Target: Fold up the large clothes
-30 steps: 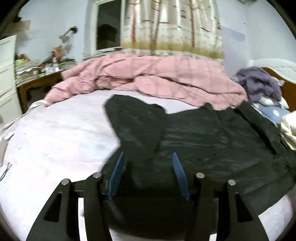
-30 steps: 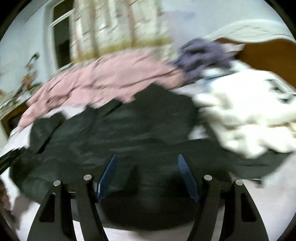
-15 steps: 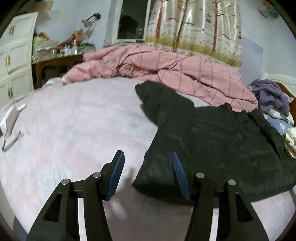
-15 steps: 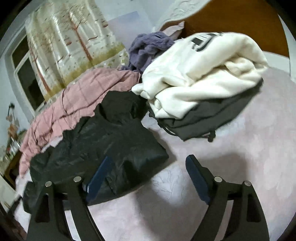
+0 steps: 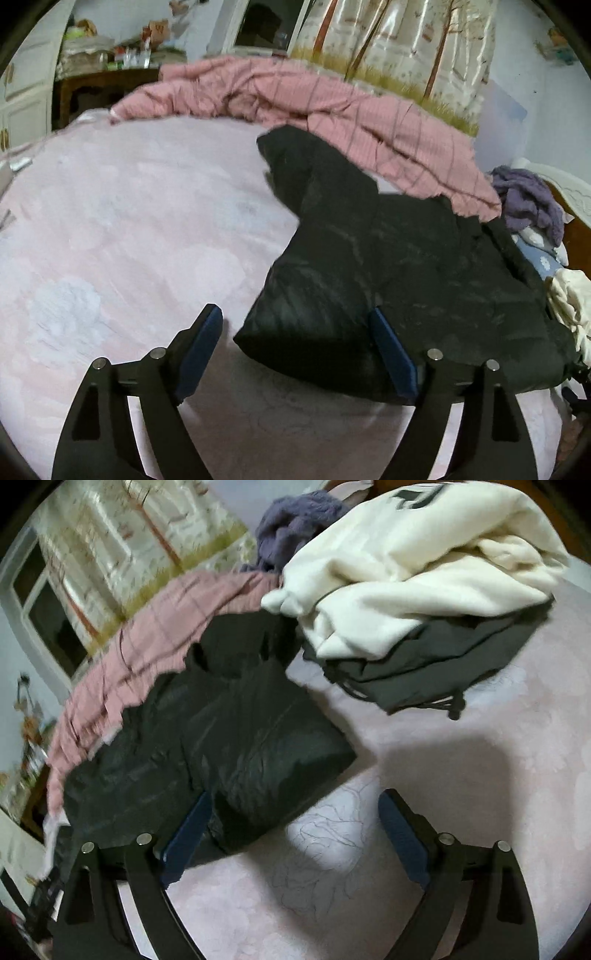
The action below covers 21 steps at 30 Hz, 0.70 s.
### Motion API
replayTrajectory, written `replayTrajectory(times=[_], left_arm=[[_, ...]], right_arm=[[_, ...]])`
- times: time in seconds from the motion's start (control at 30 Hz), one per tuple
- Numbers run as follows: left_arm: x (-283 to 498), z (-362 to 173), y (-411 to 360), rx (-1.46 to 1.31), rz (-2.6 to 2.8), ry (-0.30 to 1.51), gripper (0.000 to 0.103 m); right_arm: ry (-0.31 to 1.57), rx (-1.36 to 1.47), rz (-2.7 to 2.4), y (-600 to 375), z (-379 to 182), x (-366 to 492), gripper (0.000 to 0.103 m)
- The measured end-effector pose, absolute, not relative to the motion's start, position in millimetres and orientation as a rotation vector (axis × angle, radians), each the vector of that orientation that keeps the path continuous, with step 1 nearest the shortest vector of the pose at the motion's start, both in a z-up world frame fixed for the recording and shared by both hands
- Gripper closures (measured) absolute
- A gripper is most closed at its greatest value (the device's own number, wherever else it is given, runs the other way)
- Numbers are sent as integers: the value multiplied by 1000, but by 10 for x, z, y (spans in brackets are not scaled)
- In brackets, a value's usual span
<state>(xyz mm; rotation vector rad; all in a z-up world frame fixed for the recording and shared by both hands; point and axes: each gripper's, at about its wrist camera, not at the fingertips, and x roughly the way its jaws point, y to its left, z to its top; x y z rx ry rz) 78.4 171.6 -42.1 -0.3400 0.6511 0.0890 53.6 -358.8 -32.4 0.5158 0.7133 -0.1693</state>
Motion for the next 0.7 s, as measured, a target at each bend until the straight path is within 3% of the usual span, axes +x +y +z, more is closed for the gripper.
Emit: replayTrajectory(times=[0.17,0.23,0.27,0.33,0.37,0.4,0.47,0.53,0.7], left_arm=[[913,-547,1796,-421,26,731,24],[925,-549,1796,-425,12,733,32],[925,-547,1786,-420,5,733,34],[909,-532,1748,-405,-12,721,56],[896,-520,1729,-399,-27,712,63],[872,-496,1701,-388,-28,693,77],[774,-404,1625,-362,-17,625,87],[679,-306,1524,-290,12,575,89],[305,-119,1419,-218,40,521,89]], right_arm=[[729,449,-103,-3456,-311,670,5],[707,491,-145,-3506,-314,703,8],[694,527,-165,-3548,-323,723,15],[698,569,-150,-3602,-350,802,31],[709,585,-125,-3615,-372,834,47],[709,593,-107,-3610,-382,844,67],[689,609,-61,-3587,-376,808,85],[654,567,-62,-3526,-297,726,91],[637,466,-163,-3351,-32,325,93]])
